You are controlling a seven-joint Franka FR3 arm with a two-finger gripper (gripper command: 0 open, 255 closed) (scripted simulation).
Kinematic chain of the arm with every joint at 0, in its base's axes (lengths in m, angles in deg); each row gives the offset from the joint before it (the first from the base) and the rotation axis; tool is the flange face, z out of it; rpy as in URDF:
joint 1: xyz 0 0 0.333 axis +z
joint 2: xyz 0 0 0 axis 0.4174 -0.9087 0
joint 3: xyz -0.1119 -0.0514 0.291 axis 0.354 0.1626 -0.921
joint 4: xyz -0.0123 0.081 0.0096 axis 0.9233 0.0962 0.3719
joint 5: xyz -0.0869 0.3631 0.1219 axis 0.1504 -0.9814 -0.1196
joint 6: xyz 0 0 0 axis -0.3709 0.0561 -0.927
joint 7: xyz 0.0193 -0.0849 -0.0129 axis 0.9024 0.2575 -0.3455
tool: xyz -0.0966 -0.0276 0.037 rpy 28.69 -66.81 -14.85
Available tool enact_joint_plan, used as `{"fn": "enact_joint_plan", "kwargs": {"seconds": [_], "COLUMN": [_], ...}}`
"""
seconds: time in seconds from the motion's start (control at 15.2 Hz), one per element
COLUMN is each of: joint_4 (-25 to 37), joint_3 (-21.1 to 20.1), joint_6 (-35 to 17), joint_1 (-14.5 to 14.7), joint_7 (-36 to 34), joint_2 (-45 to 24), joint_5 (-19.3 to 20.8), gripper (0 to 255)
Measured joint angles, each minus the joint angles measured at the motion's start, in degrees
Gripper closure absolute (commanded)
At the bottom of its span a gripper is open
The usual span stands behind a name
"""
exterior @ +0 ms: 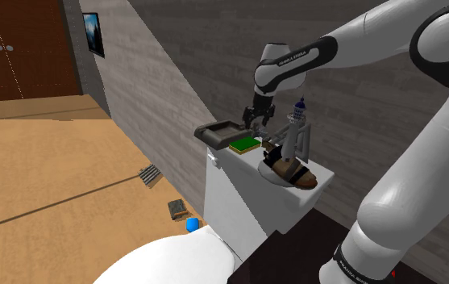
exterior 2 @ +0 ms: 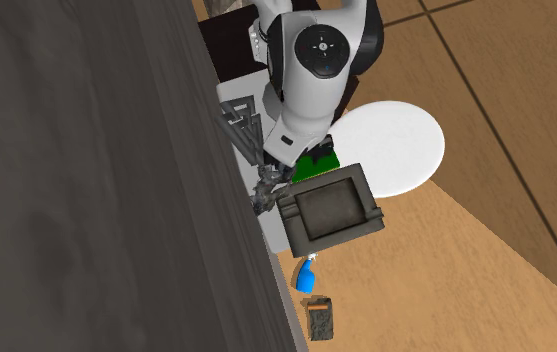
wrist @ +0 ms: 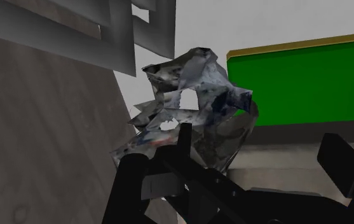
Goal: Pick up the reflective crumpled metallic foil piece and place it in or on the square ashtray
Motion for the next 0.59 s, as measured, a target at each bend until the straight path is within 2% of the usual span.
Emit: {"fn": "enact_joint_plan", "kwargs": {"seconds": [0.26,0.59], "joint_4": [-1.1,-1.4], "joint_3": [0.2,0.3], "joint_6": [-3.0,-3.5], "joint_1": [-0.1,-0.2], "joint_7": [0.2,0.2], "joint_2": [-1.9,-2.0], "joint_5": [-0.1,-0.1], "gripper": [0,0]}}
